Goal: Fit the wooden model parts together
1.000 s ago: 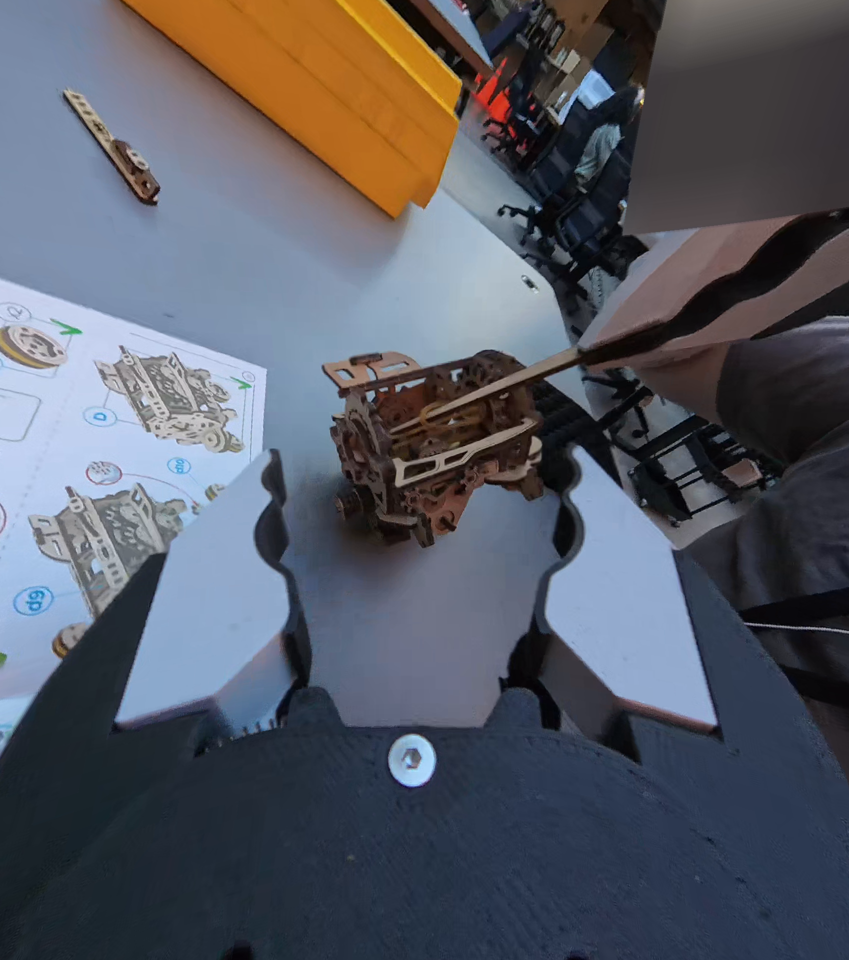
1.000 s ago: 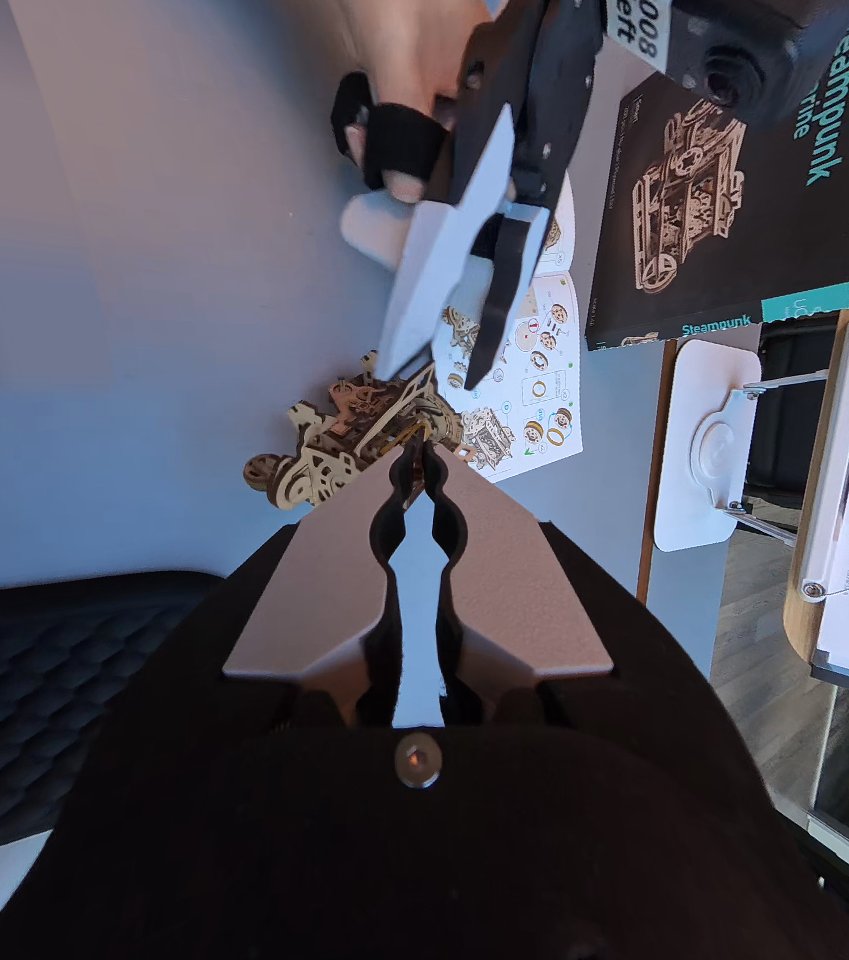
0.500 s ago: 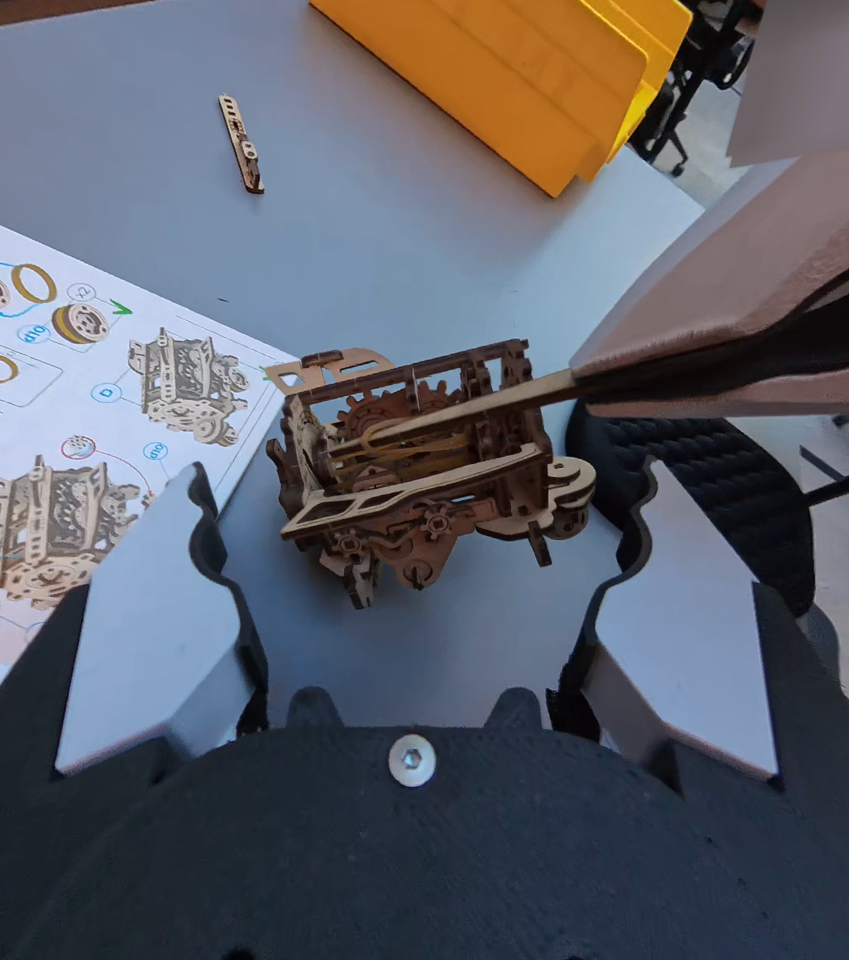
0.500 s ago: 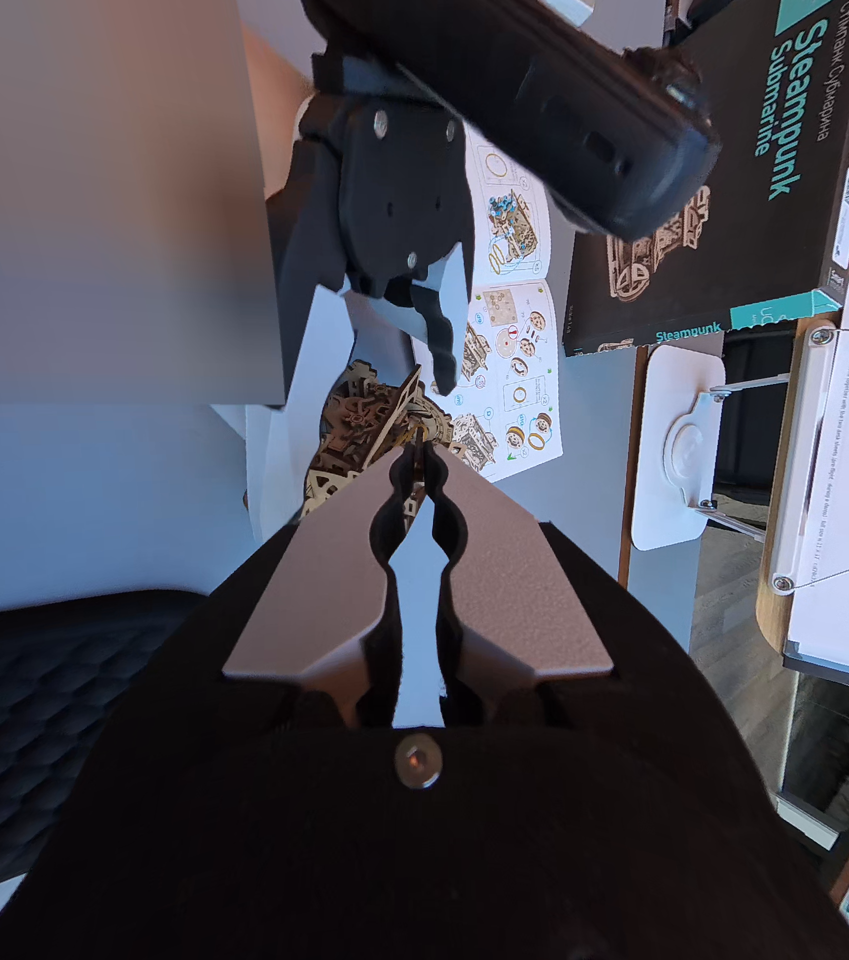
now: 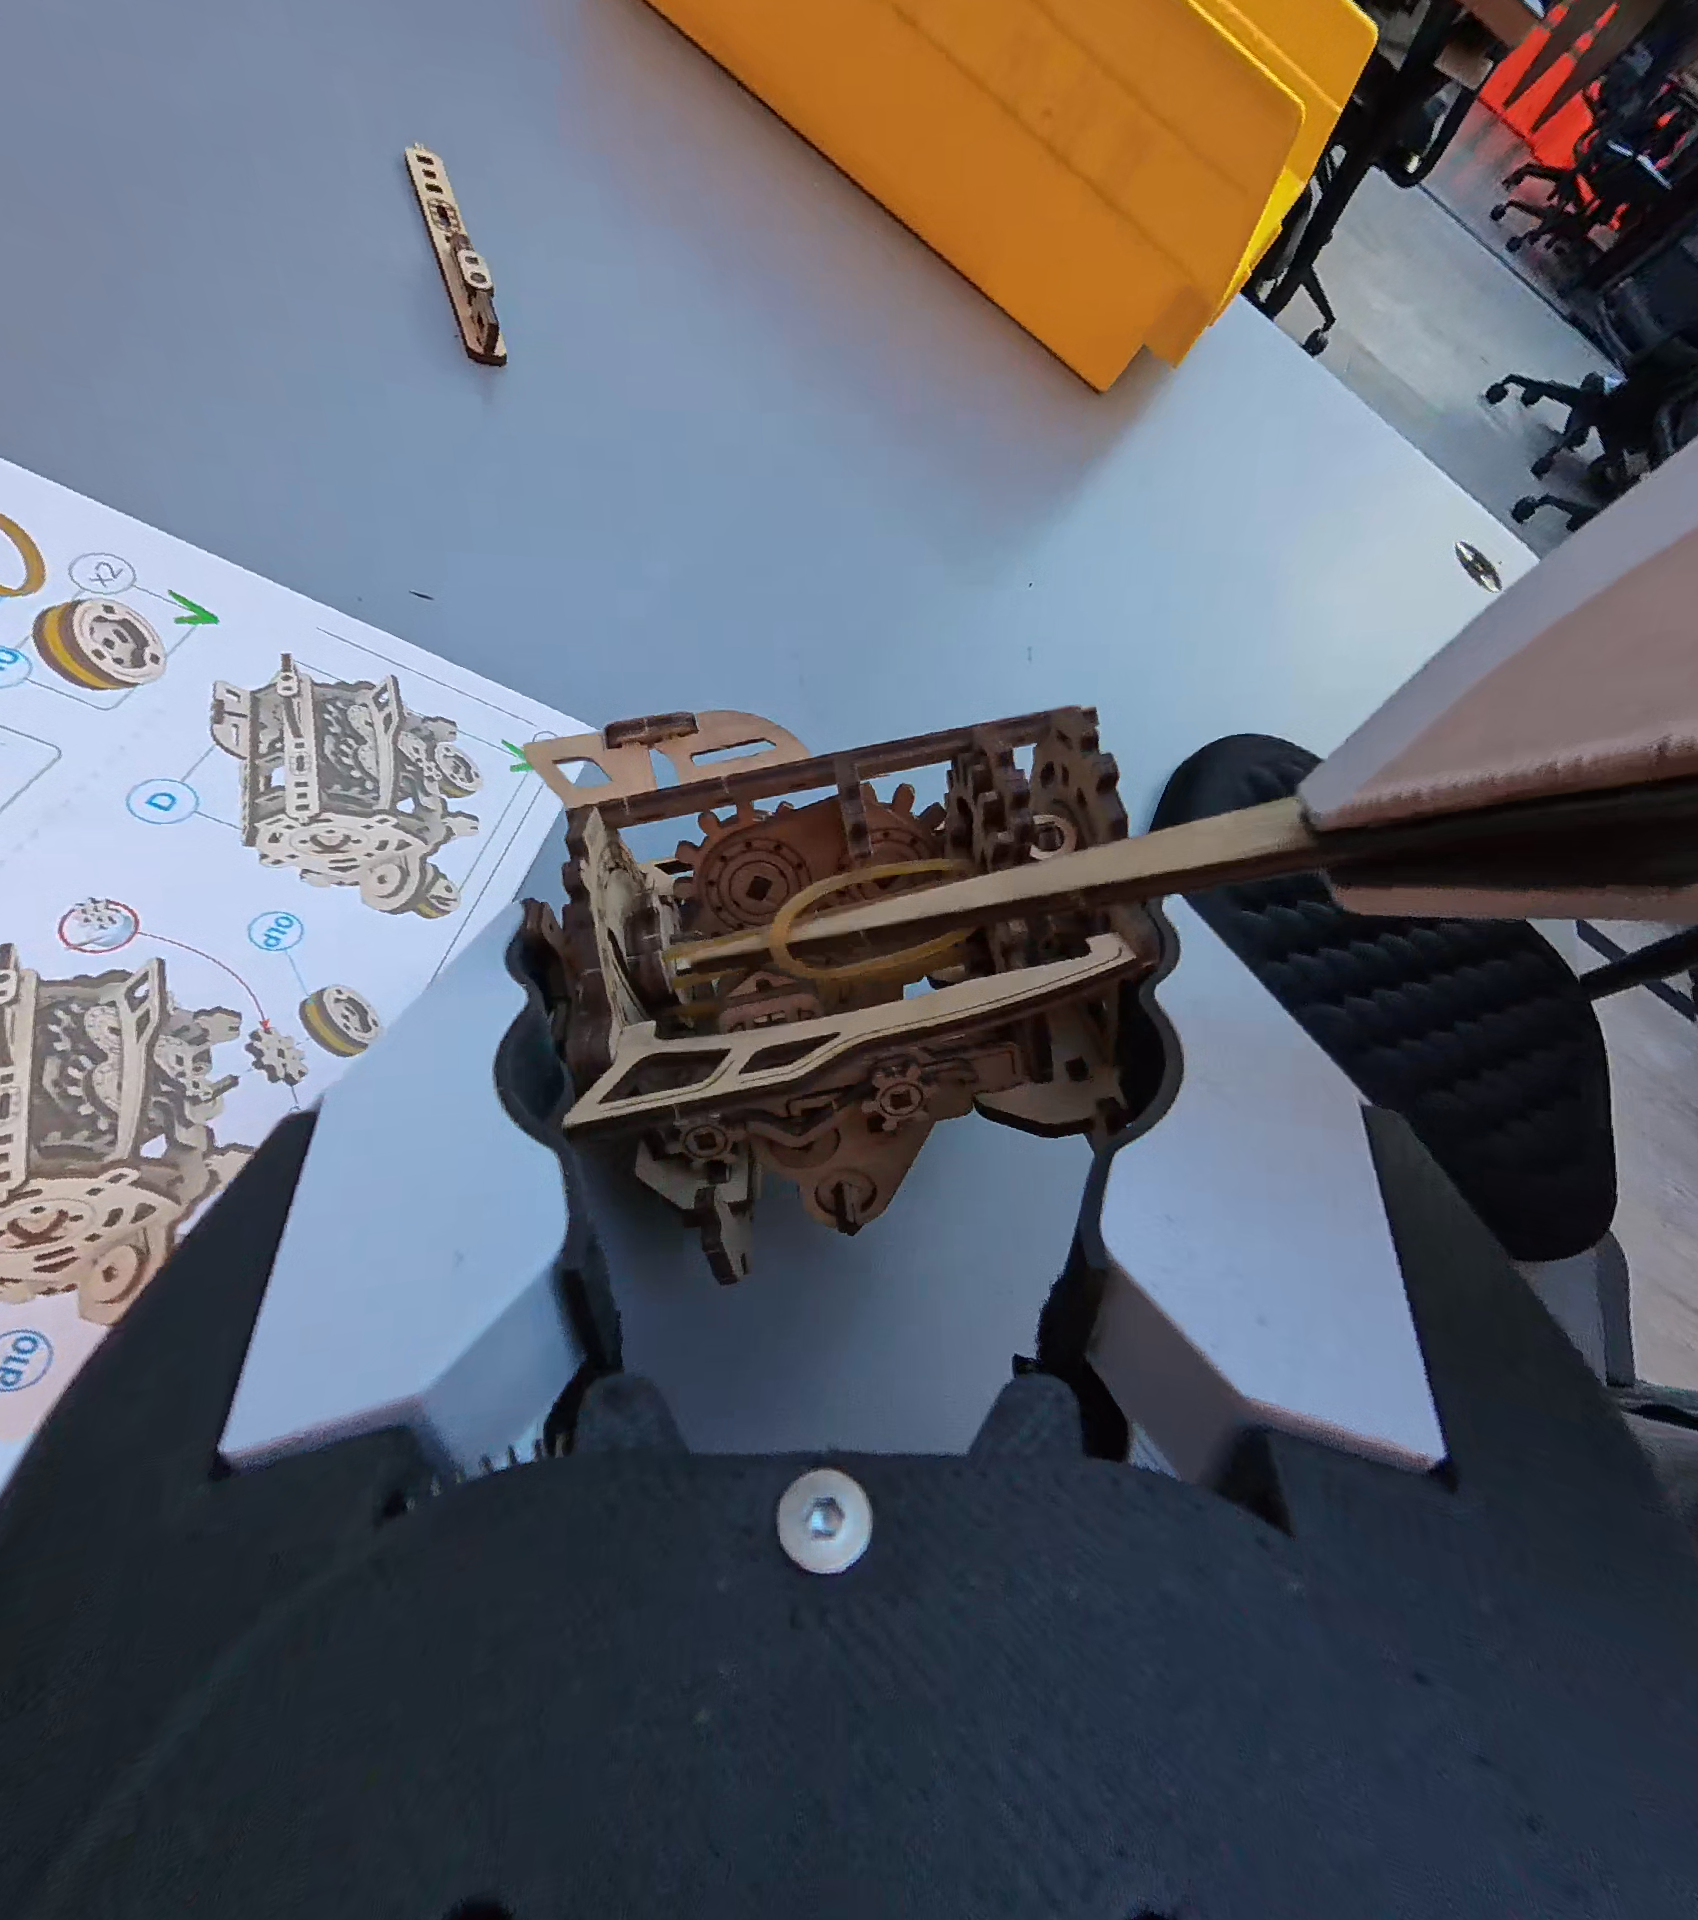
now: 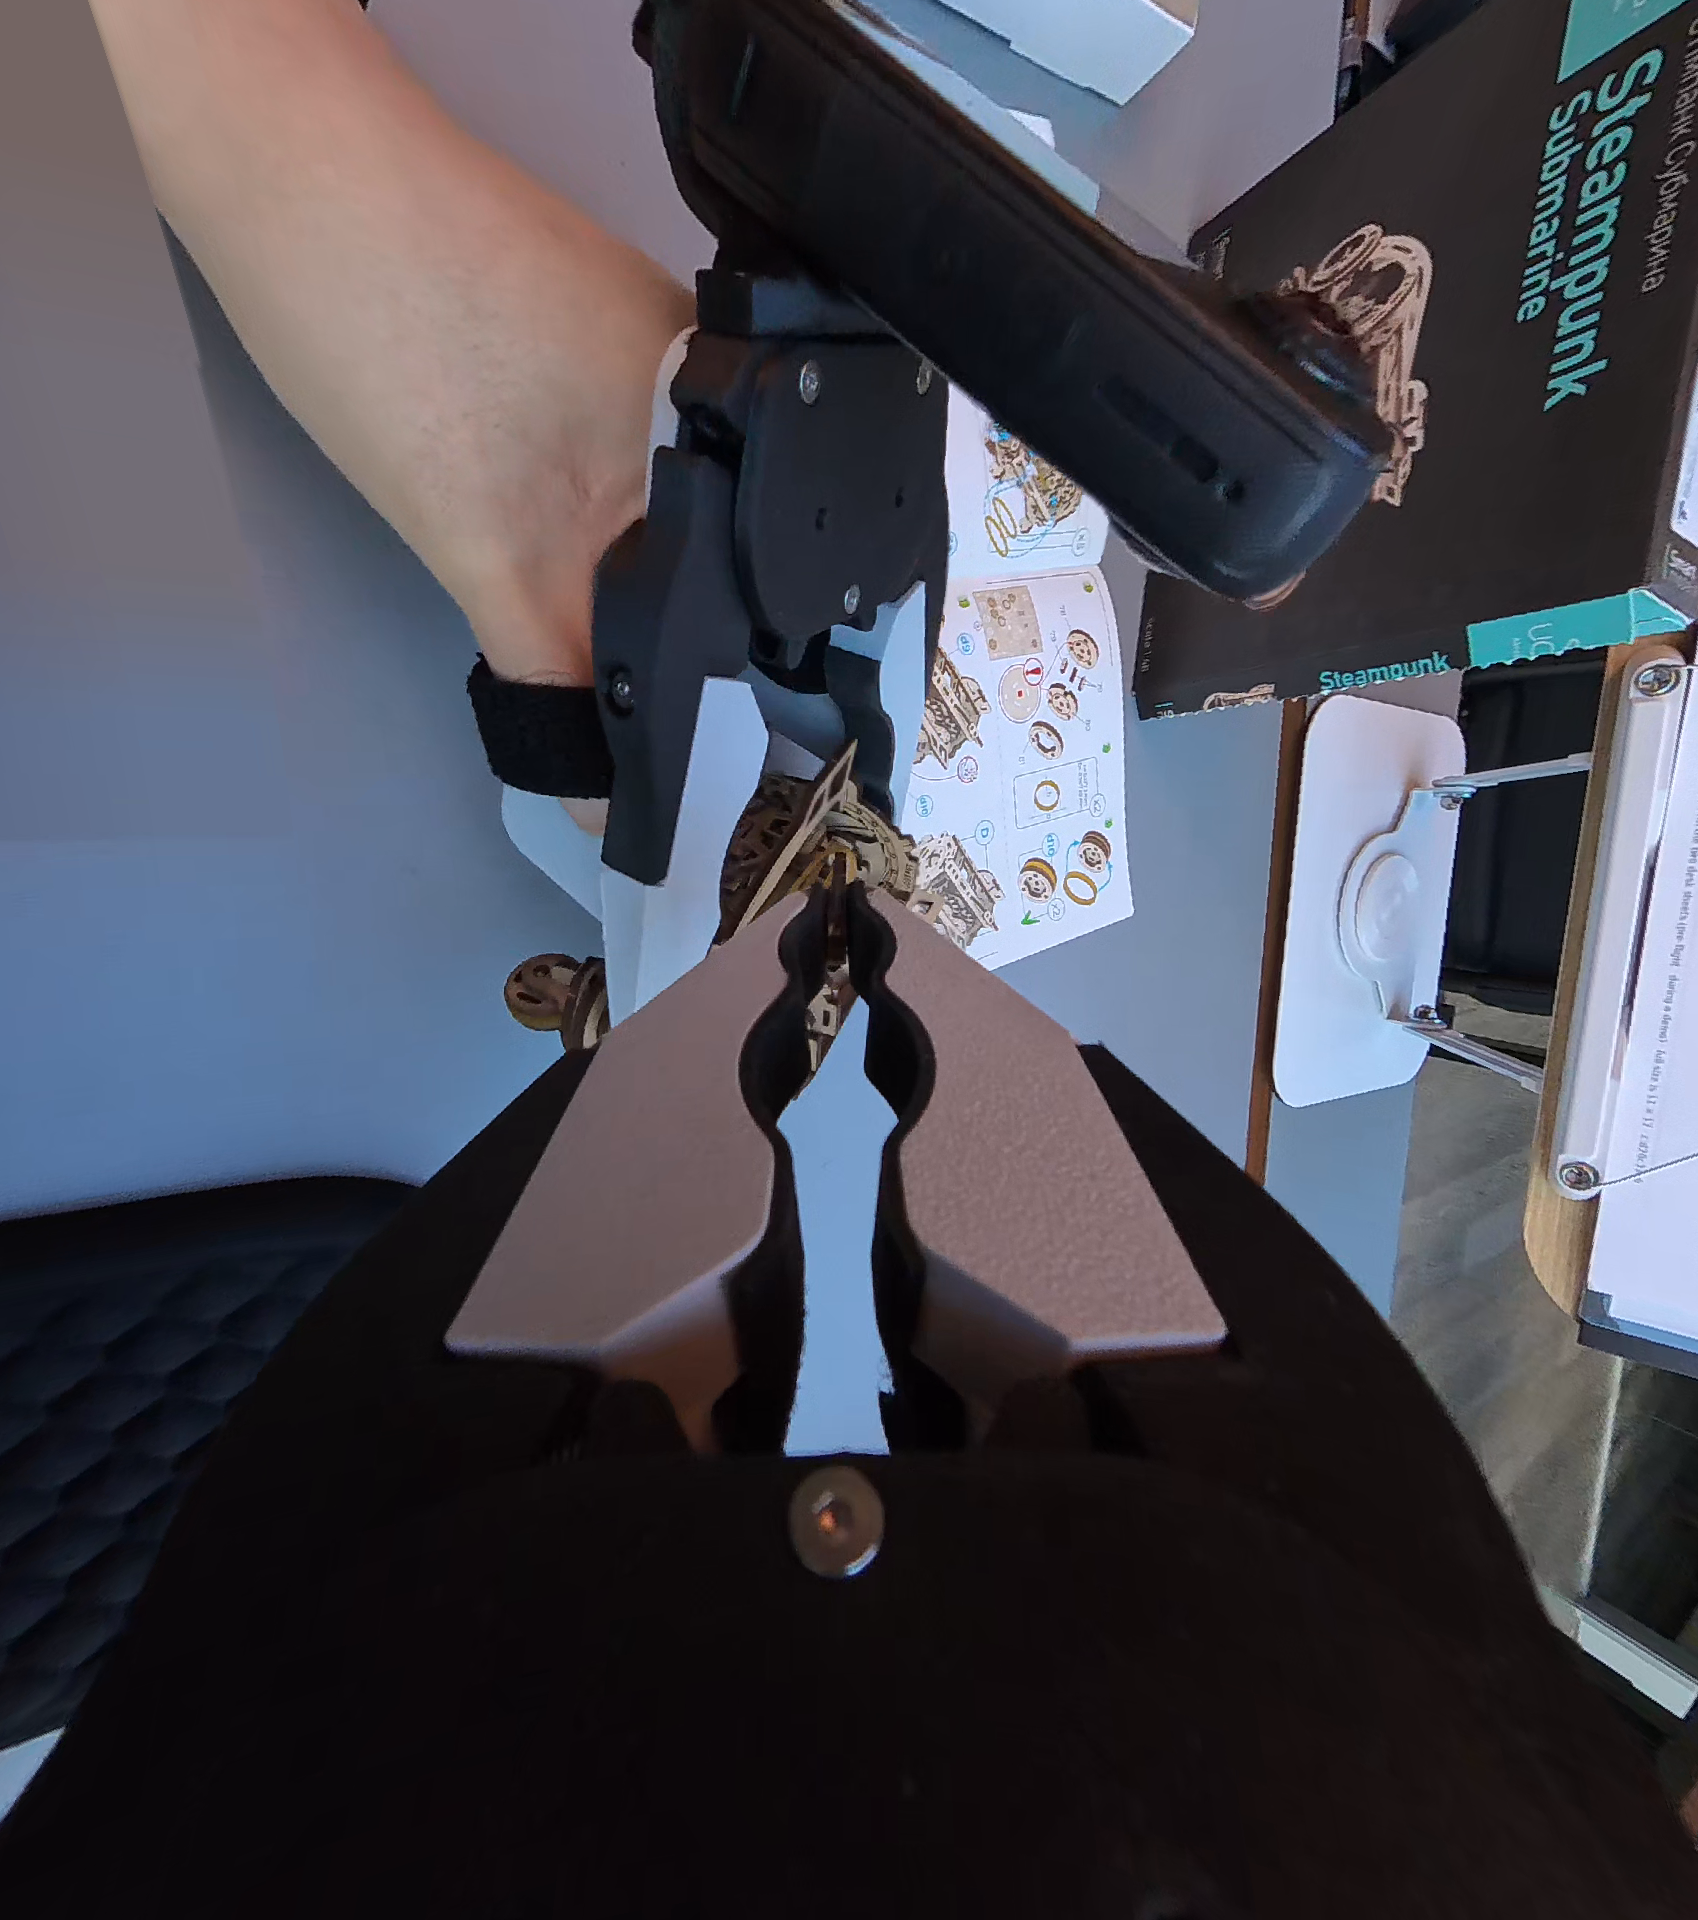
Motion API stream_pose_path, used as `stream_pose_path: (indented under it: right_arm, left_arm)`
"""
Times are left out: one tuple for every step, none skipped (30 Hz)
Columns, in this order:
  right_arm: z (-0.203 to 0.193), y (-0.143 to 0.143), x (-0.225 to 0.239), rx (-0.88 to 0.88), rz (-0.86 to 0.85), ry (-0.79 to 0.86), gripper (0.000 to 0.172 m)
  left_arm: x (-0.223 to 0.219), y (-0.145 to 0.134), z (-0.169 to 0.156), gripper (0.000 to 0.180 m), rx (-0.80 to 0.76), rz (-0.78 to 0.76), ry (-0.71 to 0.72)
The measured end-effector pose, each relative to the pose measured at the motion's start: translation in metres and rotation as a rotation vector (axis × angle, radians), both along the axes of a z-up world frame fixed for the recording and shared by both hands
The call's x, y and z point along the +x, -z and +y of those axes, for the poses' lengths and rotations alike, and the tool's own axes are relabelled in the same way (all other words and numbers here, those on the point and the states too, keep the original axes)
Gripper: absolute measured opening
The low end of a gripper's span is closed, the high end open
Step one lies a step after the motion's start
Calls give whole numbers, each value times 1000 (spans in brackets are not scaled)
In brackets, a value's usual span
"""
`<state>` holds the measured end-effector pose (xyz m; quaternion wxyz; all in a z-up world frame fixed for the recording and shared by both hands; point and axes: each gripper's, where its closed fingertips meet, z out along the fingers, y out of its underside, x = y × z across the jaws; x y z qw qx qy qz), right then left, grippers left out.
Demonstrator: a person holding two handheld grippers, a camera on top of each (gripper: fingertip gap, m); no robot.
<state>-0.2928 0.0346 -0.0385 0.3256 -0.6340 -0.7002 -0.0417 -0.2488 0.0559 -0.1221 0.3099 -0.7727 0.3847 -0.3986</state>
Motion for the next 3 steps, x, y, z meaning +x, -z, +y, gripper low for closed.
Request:
stream_pose_path:
  right_arm:
    - [-1, 0, 1, -13, 0, 1, 0]
    - [-1, 0, 2, -24, -2, 3, 0]
    - [-1, 0, 4, -37, -12, 8, 1]
  left_arm:
    - [0, 0, 0, 109, 10, -1, 10]
    - [0, 0, -1, 109, 18, -1, 17]
    - [1, 0, -1, 109, 22, -2, 21]
